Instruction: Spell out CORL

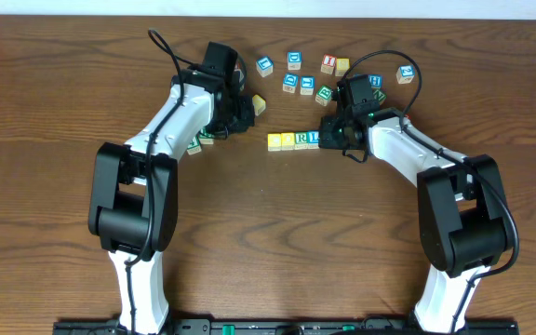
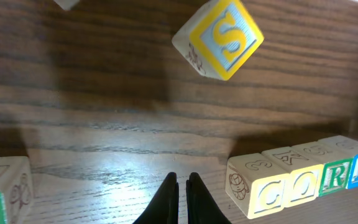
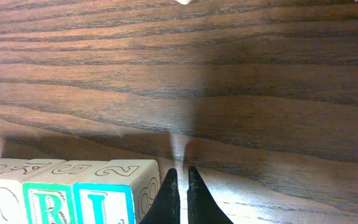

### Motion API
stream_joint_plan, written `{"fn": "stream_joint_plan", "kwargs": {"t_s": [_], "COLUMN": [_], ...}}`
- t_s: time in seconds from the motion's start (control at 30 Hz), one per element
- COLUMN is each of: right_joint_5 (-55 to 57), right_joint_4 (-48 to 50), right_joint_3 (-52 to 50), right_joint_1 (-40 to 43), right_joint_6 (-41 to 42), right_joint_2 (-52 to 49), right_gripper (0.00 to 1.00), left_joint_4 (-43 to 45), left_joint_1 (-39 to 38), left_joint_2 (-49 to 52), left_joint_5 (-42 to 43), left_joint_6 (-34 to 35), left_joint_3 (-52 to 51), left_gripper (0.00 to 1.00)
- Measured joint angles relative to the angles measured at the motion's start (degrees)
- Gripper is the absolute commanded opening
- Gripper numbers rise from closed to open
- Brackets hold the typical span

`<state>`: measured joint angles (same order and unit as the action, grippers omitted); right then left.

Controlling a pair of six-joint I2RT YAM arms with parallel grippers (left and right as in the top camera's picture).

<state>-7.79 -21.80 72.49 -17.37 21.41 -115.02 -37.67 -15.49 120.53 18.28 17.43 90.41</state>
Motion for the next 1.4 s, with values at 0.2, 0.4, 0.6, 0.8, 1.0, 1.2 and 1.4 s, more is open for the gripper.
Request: {"fn": "stream_joint_plan", "kwargs": {"t_s": [0.2,0.4,0.6,0.8,1.0,1.2,1.4], "right_joint_5": [-0.11,-0.15,-0.15,-0.15,-0.15,-0.15,-0.15], "right_joint_4": [-0.15,-0.39,-0.5,-0.57,-0.61,-0.66,-0.66], "right_joint_3": [0.0,0.0,0.0,0.0,0.0,-0.02,0.0], "right_joint_1": [0.0,0.0,0.0,0.0,0.0,-0.02,-0.07], "right_joint_6": [0.0,0.0,0.0,0.0,0.0,0.0,0.0], "right_joint_2": [0.0,0.0,0.0,0.0,0.0,0.0,0.0], "right_gripper": [0.01,0.01,0.01,0.01,0.01,0.01,0.01], "left_joint_4": [0.83,1.09,1.4,1.51,0.02,-0.28,-0.26], "left_joint_1": [0.0,0.0,0.0,-0.11,-1.44,-2.38,-2.36], "left_joint_2": [0.0,0.0,1.18,2.01,2.03,2.14,3.45], "left_joint_5": [2.54,4.17,4.83,6.75,8.48,8.85,8.83], "left_joint_6": [0.39,0.42,0.63,0.68,0.76,0.76,0.76], "left_joint_3": [-0.92,-0.92,-0.92,-0.92,-0.92,-0.92,-0.92], "left_gripper": [0.07,0.08,0.07,0.07,0.07,0.07,0.08]}}
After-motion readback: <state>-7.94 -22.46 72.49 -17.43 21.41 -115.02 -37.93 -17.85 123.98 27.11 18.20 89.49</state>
